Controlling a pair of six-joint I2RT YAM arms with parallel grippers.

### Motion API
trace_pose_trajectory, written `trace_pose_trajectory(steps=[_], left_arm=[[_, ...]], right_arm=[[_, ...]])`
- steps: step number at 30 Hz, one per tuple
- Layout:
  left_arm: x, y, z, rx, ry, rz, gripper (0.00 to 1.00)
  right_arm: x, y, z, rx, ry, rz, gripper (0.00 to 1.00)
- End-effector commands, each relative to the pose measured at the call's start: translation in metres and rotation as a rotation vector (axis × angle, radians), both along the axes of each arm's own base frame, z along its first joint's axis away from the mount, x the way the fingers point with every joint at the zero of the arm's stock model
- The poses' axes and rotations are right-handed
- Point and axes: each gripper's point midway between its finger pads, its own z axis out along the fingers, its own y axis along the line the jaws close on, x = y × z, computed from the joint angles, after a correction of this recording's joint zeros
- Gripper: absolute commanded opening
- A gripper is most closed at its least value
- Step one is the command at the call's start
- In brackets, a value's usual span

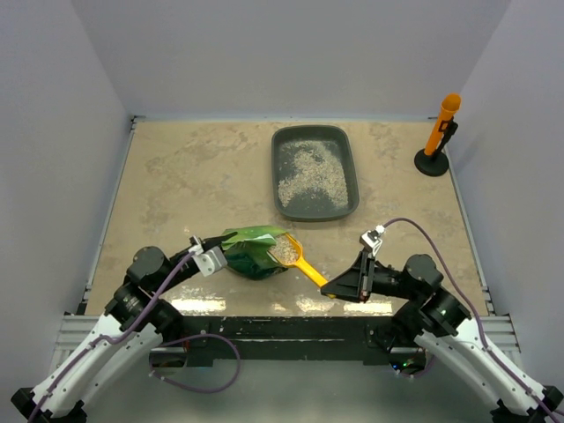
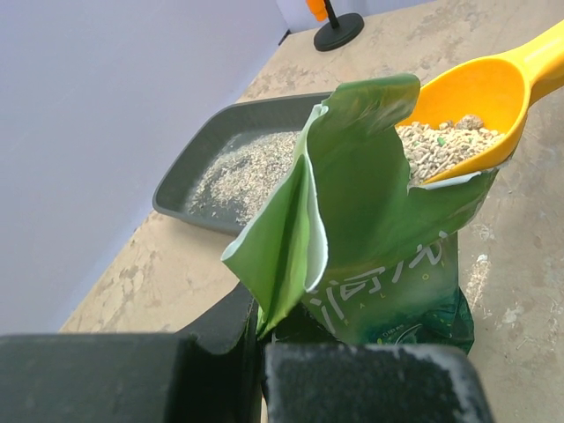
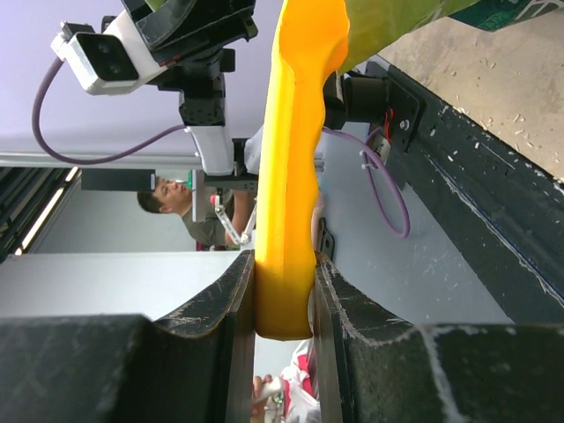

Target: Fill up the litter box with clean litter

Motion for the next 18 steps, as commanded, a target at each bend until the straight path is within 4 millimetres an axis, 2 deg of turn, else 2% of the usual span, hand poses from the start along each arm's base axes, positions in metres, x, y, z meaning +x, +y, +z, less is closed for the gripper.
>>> trace_pose_trajectory(steps=[1,11,18], left_arm=[[0.004,0.004,0.021,-0.060,-0.076,0.034,0.00],[0.003,0.007,0.015,-0.069,-0.075,0.044,0.00],[0.003,0.010,0.026,-0.104,-0.114,0.058,0.00]], right_arm=[[-0.003,-0.007,0.025,0.023,-0.059,-0.023,0.00],[-0.008,-0.013,0.023,-0.012,-0.043,-0.034,0.00],[-0.012,-0.018,0.008,-0.019,-0.013,-0.044,0.00]])
